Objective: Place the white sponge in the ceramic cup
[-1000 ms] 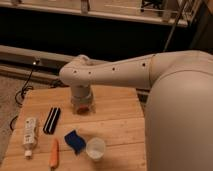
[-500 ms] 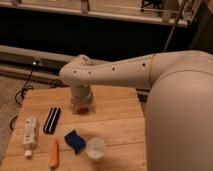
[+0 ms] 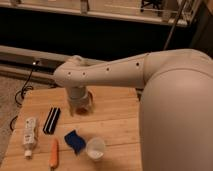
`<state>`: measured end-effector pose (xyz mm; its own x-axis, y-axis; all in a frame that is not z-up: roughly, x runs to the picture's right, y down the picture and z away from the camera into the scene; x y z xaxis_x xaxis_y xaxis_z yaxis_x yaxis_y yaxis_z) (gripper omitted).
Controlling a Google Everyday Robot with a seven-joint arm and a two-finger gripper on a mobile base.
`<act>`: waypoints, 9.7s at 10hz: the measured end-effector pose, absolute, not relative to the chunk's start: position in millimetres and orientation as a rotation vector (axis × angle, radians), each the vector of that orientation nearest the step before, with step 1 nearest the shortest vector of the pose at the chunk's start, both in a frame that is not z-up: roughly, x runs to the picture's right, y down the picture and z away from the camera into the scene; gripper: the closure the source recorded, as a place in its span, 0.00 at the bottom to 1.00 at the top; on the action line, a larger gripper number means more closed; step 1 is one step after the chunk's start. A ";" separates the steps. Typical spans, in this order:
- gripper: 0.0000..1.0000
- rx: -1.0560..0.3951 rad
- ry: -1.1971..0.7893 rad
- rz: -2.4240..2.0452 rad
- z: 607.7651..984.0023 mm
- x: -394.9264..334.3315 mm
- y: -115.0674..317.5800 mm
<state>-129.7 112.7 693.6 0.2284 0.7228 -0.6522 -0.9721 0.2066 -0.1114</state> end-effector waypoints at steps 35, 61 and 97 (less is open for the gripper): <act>0.87 -0.832 0.927 0.751 809.3 -207.7 250.3; 1.00 -0.831 -0.124 1.557 617.1 -80.9 126.4; 0.53 -0.938 -0.373 1.419 673.0 -32.5 222.6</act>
